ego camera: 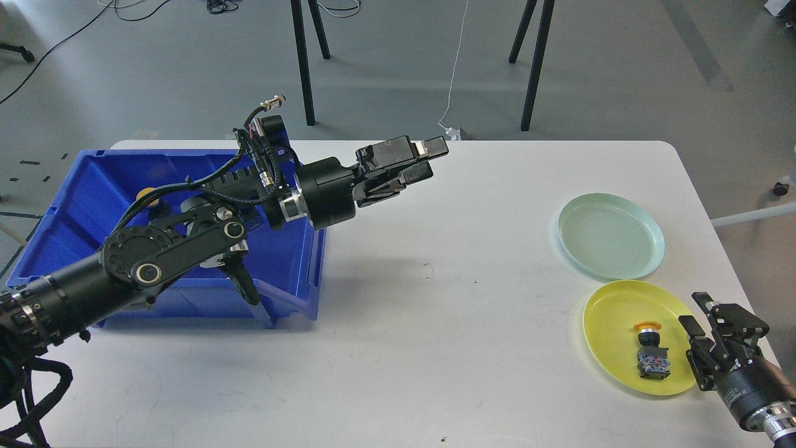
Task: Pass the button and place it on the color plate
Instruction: 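Retract the right gripper and return the left gripper to the bin, then grasp the green-capped button in the bin with the left gripper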
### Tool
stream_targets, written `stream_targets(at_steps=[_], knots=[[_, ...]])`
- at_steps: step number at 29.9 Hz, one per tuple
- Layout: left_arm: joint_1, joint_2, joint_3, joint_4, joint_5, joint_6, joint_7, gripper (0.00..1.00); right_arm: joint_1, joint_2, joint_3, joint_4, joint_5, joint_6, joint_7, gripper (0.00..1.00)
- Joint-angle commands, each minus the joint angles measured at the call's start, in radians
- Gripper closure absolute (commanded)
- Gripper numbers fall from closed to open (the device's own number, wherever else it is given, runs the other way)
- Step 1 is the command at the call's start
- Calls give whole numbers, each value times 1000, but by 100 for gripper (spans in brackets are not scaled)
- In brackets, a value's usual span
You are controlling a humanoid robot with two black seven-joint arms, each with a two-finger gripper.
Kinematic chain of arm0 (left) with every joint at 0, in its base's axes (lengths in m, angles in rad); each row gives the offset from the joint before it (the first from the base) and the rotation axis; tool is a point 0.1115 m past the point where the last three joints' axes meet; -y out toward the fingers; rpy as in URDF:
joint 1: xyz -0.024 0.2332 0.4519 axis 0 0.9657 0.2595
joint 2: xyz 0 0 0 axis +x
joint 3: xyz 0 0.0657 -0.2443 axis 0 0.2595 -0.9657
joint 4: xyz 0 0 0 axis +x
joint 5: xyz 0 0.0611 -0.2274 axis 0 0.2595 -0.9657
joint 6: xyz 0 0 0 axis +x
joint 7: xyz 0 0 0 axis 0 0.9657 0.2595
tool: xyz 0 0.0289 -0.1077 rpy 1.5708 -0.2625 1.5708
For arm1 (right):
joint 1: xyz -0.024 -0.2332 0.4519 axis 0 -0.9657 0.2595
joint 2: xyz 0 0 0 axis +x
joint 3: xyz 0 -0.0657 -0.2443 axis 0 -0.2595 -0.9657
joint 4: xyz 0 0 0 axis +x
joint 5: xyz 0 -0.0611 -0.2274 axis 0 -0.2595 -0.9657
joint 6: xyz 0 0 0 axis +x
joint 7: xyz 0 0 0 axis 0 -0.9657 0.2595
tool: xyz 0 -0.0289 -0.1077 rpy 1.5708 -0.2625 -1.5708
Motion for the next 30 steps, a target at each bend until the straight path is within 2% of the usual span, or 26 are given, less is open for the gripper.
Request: stream_targets(at_steps=[1, 3, 5, 6, 7, 8, 13, 18, 21, 30], knots=[[0, 5, -3, 0, 0, 3, 0, 13, 3, 7, 17, 6, 9, 5, 0, 49], [-1, 26, -9, 5, 14, 8, 0, 12, 7, 17, 30, 15, 30, 5, 0, 49], [-9, 98, -23, 0, 12, 26, 0, 12, 15, 19, 62, 41, 70, 6, 0, 43], [-15, 153, -29, -11, 12, 24, 0, 11, 18, 19, 79, 52, 98, 6, 0, 35], [-26, 219, -32, -20, 12, 14, 0, 11, 24, 21, 97, 63, 134, 8, 0, 19], [-41, 274, -31, -40, 14, 0, 0, 9, 35, 21, 108, 69, 170, 6, 0, 10], [-158, 512, 50, -130, 148, -156, 0, 6, 129, 34, 105, 72, 271, 15, 0, 4], [-286, 616, 299, -129, 398, -159, 0, 6, 196, 109, 102, 72, 270, 15, 0, 4], [-324, 653, 417, -117, 509, -147, 0, 6, 205, 117, 97, 69, 270, 15, 0, 4], [-304, 644, 451, 83, 762, -147, 0, 6, 196, 117, 96, 60, 270, 17, 0, 4]])
